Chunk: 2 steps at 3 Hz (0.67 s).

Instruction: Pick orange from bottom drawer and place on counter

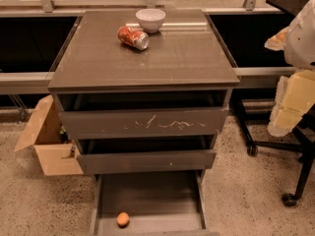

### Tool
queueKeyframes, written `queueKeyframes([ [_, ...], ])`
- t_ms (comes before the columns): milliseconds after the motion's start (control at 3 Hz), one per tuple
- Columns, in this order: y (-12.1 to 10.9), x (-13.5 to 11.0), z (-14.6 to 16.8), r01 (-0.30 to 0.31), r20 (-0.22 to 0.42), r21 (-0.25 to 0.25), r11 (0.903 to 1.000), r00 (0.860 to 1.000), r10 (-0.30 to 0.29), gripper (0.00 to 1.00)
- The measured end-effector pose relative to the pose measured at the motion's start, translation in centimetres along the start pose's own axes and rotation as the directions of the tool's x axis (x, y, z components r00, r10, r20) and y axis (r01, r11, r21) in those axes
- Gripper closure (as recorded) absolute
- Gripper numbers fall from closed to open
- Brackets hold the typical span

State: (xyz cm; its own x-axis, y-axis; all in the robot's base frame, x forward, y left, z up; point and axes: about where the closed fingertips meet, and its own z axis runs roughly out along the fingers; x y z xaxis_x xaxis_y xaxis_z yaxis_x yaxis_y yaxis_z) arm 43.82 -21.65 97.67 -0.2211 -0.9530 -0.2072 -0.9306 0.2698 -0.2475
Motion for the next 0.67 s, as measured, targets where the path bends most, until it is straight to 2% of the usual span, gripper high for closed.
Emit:
queueKeyframes([
  [333, 0.0, 0.0, 0.0, 0.0, 0.0, 0.0, 1.0, 1.0, 0.0, 0.0],
  [667, 0.3, -0.8, 1.8, 0.006, 0.051, -0.007, 1.0, 0.999, -0.005, 0.0],
])
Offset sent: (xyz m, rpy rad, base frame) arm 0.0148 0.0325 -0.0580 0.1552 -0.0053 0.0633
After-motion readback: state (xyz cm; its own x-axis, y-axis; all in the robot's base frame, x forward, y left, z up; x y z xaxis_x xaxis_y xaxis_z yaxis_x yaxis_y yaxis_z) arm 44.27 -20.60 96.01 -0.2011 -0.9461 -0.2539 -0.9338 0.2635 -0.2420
